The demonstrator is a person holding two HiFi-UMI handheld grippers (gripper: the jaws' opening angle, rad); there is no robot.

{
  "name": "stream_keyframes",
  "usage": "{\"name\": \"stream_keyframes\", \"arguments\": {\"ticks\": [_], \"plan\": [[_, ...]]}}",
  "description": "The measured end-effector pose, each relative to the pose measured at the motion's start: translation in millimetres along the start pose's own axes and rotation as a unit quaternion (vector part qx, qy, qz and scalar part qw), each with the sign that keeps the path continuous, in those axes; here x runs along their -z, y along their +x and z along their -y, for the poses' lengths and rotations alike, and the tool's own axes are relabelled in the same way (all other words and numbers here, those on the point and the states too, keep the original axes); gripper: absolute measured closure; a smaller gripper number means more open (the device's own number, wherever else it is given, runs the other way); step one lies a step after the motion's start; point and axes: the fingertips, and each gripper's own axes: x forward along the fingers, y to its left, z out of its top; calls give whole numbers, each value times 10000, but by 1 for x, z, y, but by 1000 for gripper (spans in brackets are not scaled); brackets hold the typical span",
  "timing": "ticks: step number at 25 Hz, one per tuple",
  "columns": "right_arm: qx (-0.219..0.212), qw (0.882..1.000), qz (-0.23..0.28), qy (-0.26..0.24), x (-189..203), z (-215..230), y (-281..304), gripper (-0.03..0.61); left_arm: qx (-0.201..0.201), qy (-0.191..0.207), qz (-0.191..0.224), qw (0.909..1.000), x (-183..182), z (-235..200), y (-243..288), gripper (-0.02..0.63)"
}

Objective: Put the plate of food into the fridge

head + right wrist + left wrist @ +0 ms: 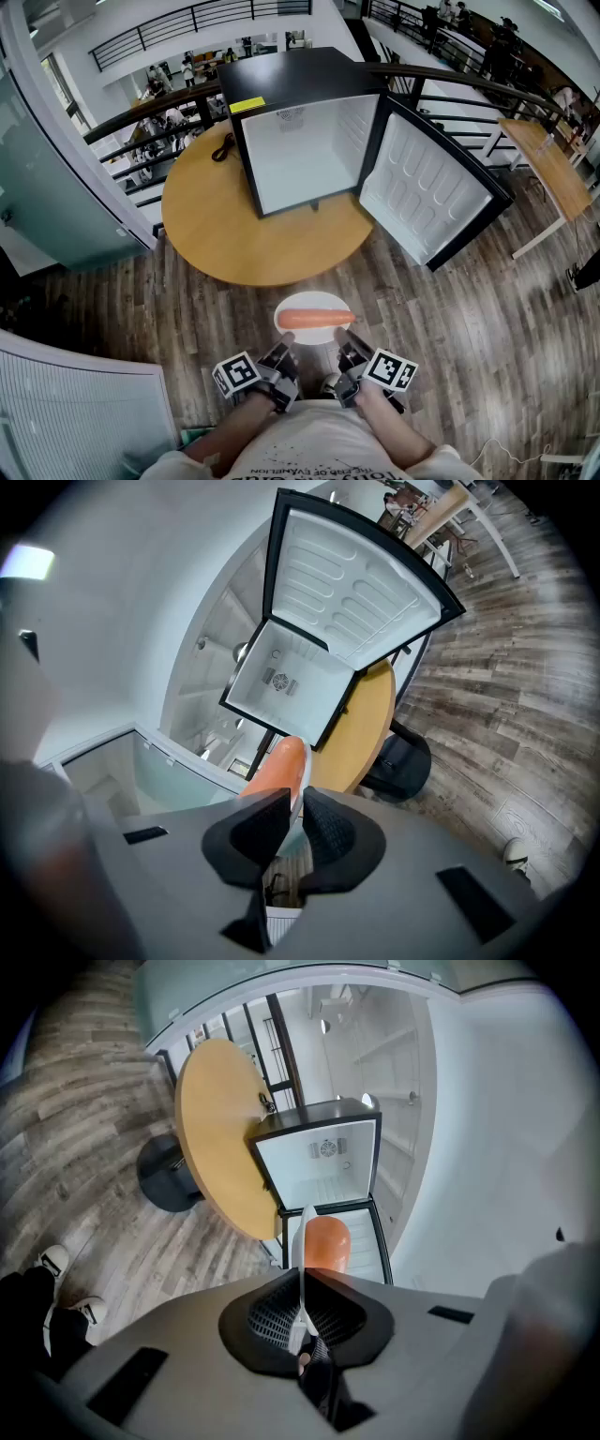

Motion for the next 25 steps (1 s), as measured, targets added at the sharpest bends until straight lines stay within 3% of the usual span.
{"name": "stream_keyframes", "arguments": {"ticks": [8,11,18,25], "plan": [[8,10000,5,-15,5,-1,3,518,41,-22,-1,10000,-3,-3,-3,581],[-21,10000,67,33,5,-3,2,518,314,17,2,9995,-5,4,-1,580],[10,9999,120,18,10,-9,9,521,55,-79,-29,9999,-13,-6,-11,580],[103,9997,191,82,24,-19,25,524,163,-111,-160,9997,-33,-9,-20,580]]}}
